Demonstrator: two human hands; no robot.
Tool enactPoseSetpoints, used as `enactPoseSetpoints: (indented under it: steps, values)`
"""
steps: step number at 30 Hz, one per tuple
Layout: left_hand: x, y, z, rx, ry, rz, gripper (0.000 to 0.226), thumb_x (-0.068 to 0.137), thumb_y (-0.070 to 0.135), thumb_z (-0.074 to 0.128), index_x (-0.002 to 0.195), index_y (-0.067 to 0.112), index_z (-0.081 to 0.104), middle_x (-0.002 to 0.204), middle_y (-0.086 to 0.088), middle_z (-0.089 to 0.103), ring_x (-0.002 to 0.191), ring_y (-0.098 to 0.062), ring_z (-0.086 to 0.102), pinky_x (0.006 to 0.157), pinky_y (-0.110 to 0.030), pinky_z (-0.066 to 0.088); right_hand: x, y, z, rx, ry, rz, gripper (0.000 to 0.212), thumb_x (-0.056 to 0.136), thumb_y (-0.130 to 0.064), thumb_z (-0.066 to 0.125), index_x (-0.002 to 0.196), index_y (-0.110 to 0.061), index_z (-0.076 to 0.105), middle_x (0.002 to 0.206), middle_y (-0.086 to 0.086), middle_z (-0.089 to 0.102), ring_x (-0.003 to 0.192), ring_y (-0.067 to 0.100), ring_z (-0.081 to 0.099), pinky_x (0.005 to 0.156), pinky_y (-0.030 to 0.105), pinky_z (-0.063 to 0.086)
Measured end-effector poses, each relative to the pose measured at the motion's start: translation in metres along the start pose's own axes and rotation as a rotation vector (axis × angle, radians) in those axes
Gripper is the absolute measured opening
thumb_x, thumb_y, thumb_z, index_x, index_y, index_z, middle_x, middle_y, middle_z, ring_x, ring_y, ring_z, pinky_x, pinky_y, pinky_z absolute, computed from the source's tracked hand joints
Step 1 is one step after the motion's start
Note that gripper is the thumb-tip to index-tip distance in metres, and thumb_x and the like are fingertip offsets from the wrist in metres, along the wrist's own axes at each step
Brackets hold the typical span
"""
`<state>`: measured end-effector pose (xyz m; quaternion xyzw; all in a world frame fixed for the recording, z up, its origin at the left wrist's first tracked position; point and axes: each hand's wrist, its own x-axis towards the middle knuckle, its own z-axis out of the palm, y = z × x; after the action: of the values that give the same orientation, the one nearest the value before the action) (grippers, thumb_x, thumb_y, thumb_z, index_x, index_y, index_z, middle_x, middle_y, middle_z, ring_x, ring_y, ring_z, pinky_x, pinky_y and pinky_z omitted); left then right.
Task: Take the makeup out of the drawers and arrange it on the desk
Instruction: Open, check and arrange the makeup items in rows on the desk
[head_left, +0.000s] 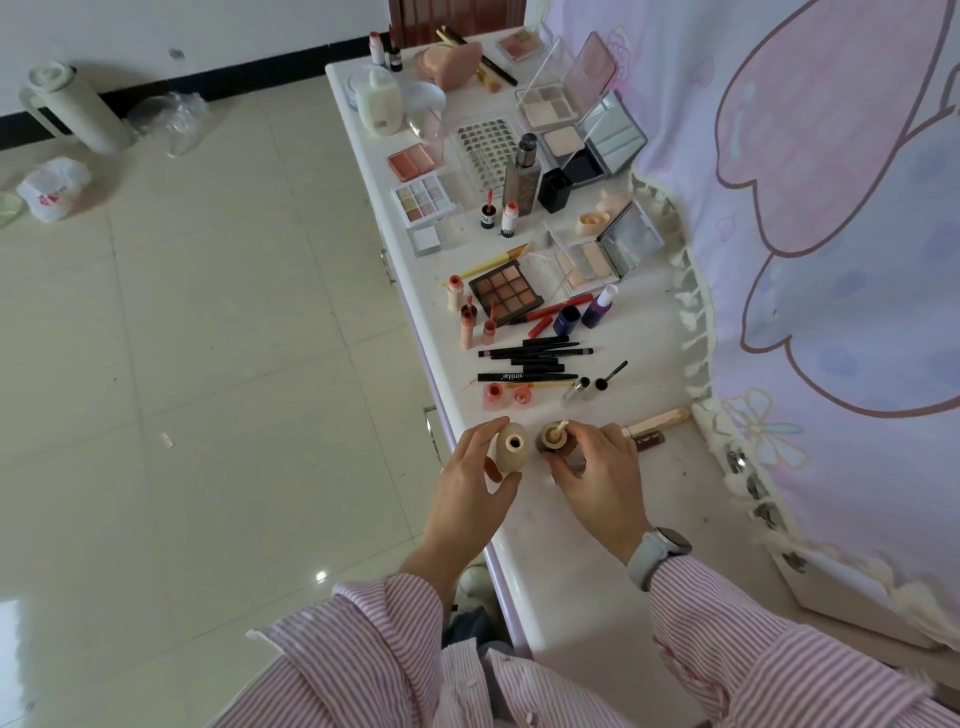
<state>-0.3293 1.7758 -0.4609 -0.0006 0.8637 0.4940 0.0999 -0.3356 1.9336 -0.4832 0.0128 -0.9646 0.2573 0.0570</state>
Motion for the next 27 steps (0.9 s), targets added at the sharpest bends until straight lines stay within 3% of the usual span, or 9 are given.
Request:
enactPoseSetpoints:
  steps: [2, 6, 13, 16, 19, 23, 27]
  values:
    - [0.001, 0.001, 0.0, -0.017, 0.015, -0.015, 0.053, 0.079, 0.01, 0.07, 0.126, 0.018, 0.048, 0.113, 0.012, 0.047, 0.073, -0.002, 0.054, 0.072, -0.013, 0.044, 0.001, 0.001, 0.001, -0.016, -0.006, 0.009, 0.023, 0.077, -0.024, 0.071, 0.097, -0.013, 0.064, 0.082, 0.0, 0.068, 0.075, 0.023, 0.054, 0.071, 0.03, 0.035]
    - [0.003, 0.001, 0.005, -0.038, 0.098, -0.045, 0.053, 0.074, 0.014, 0.075, 0.12, 0.019, 0.052, 0.109, 0.012, 0.049, 0.079, -0.01, 0.057, 0.071, -0.028, 0.05, 0.005, -0.003, 0.002, -0.076, 0.011, 0.001, 0.023, 0.075, -0.024, 0.072, 0.095, -0.014, 0.066, 0.078, -0.001, 0.068, 0.073, 0.024, 0.056, 0.069, 0.031, 0.035]
    - [0.009, 0.002, 0.009, 0.001, 0.175, -0.074, 0.055, 0.074, 0.02, 0.075, 0.124, 0.018, 0.05, 0.115, 0.006, 0.052, 0.085, -0.009, 0.056, 0.071, -0.036, 0.054, 0.009, -0.008, 0.003, -0.1, 0.04, 0.0, 0.027, 0.072, -0.02, 0.078, 0.095, -0.011, 0.066, 0.075, 0.002, 0.067, 0.07, 0.025, 0.057, 0.064, 0.034, 0.039]
    - [0.006, -0.001, 0.009, 0.035, 0.184, -0.067, 0.056, 0.075, 0.022, 0.074, 0.125, 0.017, 0.049, 0.117, 0.004, 0.053, 0.086, -0.008, 0.056, 0.068, -0.035, 0.054, 0.005, -0.006, 0.0, -0.103, 0.034, -0.003, 0.033, 0.071, -0.019, 0.078, 0.099, -0.009, 0.064, 0.079, 0.004, 0.066, 0.074, 0.025, 0.058, 0.067, 0.037, 0.044]
    - [-0.004, -0.005, 0.01, 0.119, 0.211, -0.073, 0.058, 0.077, 0.025, 0.072, 0.128, 0.014, 0.047, 0.12, 0.0, 0.052, 0.091, -0.008, 0.054, 0.067, -0.026, 0.049, -0.002, 0.004, -0.011, -0.068, 0.06, -0.015, 0.024, 0.073, -0.006, 0.072, 0.094, -0.007, 0.064, 0.084, 0.008, 0.061, 0.077, 0.028, 0.057, 0.07, 0.039, 0.046]
    - [-0.02, -0.012, 0.016, 0.232, 0.234, -0.072, 0.06, 0.077, 0.022, 0.073, 0.129, 0.005, 0.047, 0.128, -0.011, 0.05, 0.116, -0.027, 0.048, 0.093, -0.036, 0.045, 0.01, 0.025, -0.036, -0.204, 0.068, -0.01, 0.022, 0.07, 0.004, 0.068, 0.089, -0.006, 0.066, 0.087, 0.014, 0.059, 0.075, 0.035, 0.056, 0.069, 0.042, 0.048]
    - [-0.025, -0.01, 0.021, 0.265, 0.053, -0.129, 0.079, 0.083, 0.033, 0.064, 0.144, 0.009, 0.021, 0.151, -0.006, 0.021, 0.139, -0.022, 0.016, 0.112, -0.032, 0.017, 0.03, 0.039, -0.052, -0.353, -0.192, -0.043, 0.025, 0.072, -0.002, 0.07, 0.095, -0.009, 0.069, 0.092, 0.014, 0.06, 0.083, 0.037, 0.055, 0.072, 0.044, 0.047]
